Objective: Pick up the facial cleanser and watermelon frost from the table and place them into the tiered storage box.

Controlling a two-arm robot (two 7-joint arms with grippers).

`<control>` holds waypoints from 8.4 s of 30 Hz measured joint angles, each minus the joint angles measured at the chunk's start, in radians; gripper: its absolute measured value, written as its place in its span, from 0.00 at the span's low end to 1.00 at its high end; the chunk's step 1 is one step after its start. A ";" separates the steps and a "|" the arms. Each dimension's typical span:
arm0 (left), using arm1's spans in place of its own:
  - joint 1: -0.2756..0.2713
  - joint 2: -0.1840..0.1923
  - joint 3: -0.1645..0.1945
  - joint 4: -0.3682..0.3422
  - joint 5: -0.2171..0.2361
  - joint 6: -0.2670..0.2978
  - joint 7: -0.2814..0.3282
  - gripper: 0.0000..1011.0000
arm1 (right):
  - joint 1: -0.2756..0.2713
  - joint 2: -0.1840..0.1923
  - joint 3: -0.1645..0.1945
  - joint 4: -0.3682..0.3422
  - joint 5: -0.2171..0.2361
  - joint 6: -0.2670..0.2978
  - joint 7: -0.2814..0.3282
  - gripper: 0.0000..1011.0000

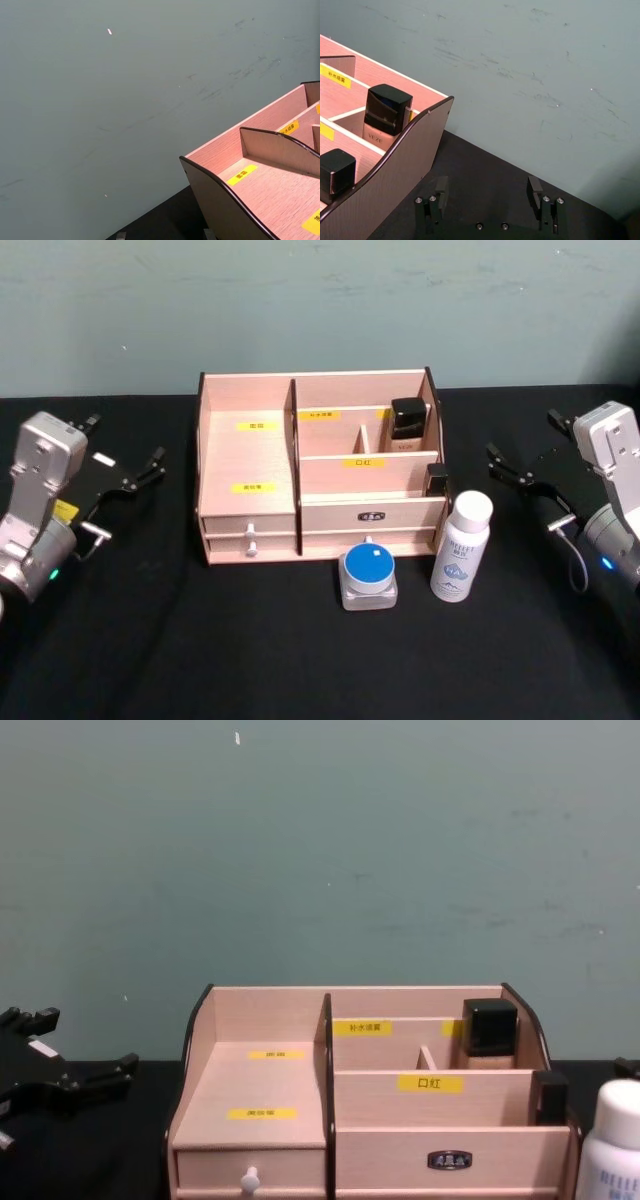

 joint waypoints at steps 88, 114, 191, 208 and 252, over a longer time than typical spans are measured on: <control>0.000 0.000 0.000 0.000 0.000 0.000 0.000 0.99 | -0.327 0.087 0.211 -0.398 0.233 0.303 0.359 0.99; 0.000 0.000 0.000 0.000 0.000 0.000 0.000 0.99 | -0.264 0.019 0.193 -0.325 0.185 0.317 0.399 0.99; 0.000 0.000 0.000 0.000 0.000 0.000 0.000 0.99 | -0.199 0.050 0.187 -0.492 0.182 0.397 0.411 0.60; 0.000 0.000 0.000 0.000 0.000 0.000 0.000 0.99 | -0.016 -0.023 0.099 -0.443 0.155 0.463 0.406 0.60; 0.000 0.000 0.000 0.000 0.000 0.000 0.000 0.99 | 0.258 -0.245 -0.017 -0.096 0.038 0.425 0.407 0.60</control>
